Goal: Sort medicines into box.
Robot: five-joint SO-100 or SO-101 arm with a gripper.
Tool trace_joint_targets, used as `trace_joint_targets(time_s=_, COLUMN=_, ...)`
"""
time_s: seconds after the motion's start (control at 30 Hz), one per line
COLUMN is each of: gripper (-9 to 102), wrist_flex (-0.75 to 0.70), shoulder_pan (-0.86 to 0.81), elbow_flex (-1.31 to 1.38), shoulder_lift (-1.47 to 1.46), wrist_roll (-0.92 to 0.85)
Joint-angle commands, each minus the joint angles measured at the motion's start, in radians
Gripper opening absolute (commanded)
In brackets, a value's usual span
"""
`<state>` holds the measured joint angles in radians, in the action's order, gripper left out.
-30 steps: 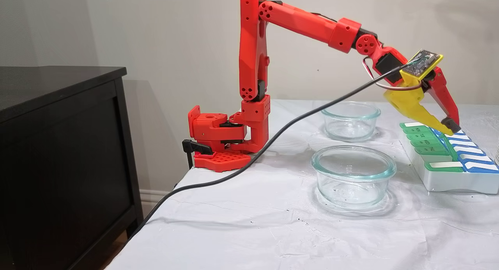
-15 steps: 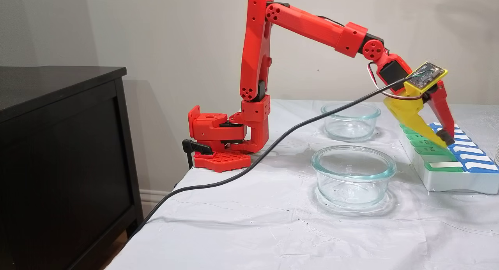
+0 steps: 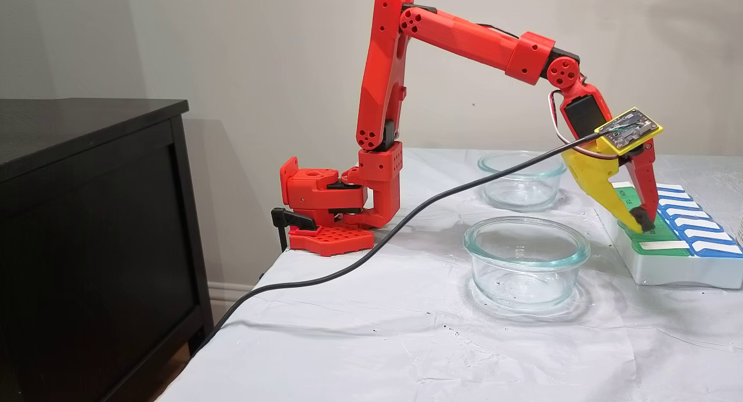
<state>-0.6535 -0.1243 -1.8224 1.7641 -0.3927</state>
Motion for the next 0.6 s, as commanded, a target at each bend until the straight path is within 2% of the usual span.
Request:
trace_joint_targets(time_s=0.0, gripper=0, wrist_flex=0.000, shoulder_pan=0.011, elbow_flex=0.044, shoulder_lift=-0.008, wrist_roll=0.002)
trace_joint_targets(time_s=0.37, gripper=0, wrist_flex=-0.067, shoulder_pan=0.026, elbow_flex=0.046, shoulder_lift=-0.064, wrist_roll=-0.011)
trace_joint_targets(time_s=0.47, gripper=0, wrist_flex=-0.049, shoulder_pan=0.046, elbow_flex=-0.003, shoulder_lift=-0.020, wrist_roll=-0.066)
trace_joint_targets(time_s=0.57, gripper=0, wrist_flex=0.037, shoulder_pan=0.069, elbow_flex=-0.089, shoulder_lift=0.041, wrist_roll=-0.153)
